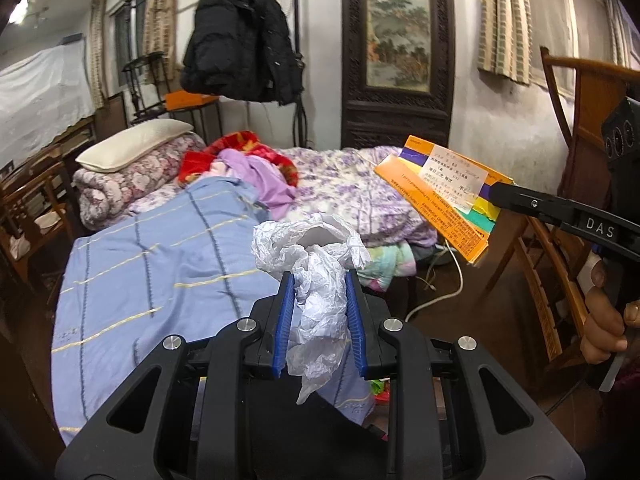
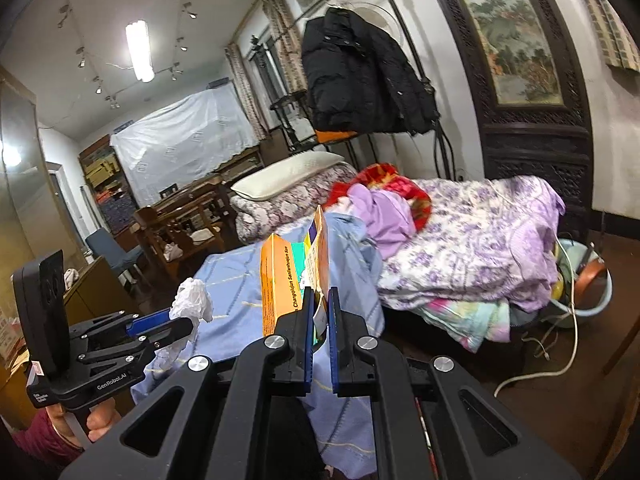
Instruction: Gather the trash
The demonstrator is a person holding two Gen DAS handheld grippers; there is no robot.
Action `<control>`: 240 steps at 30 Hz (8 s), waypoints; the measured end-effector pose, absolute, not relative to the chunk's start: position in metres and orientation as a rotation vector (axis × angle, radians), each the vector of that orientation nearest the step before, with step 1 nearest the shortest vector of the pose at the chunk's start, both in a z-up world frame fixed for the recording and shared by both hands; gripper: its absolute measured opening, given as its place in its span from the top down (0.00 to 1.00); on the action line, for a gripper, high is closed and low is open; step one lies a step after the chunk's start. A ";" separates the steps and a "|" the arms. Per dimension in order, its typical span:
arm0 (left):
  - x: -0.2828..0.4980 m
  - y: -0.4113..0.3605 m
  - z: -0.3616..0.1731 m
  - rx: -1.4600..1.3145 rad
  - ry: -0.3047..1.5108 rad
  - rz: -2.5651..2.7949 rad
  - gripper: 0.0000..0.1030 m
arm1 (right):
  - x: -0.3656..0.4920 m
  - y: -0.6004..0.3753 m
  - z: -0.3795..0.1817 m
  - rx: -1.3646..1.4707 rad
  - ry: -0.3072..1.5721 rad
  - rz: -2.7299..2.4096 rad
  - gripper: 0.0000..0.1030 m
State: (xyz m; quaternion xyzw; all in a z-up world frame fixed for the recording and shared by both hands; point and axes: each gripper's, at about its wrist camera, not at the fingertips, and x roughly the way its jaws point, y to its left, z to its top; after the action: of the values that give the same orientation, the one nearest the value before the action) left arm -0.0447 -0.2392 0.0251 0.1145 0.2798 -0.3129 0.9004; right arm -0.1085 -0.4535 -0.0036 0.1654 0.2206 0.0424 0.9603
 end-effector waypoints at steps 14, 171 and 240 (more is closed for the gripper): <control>-0.005 -0.307 -0.032 0.293 0.734 -0.743 0.74 | -0.081 -0.520 -0.099 0.468 0.654 -0.053 0.93; 0.007 -0.417 -0.200 0.587 1.054 -0.702 0.16 | -0.096 -0.550 -0.246 0.482 1.132 -0.300 0.27; -0.001 -0.419 -0.201 0.590 1.038 -0.736 0.16 | -0.095 -0.551 -0.248 0.487 1.136 -0.293 0.27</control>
State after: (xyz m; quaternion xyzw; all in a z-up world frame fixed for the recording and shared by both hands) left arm -0.0012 -0.4191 -0.2014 0.2712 0.4775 -0.3384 0.7642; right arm -0.0945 -0.5506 -0.2479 0.2274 0.5305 -0.1370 0.8051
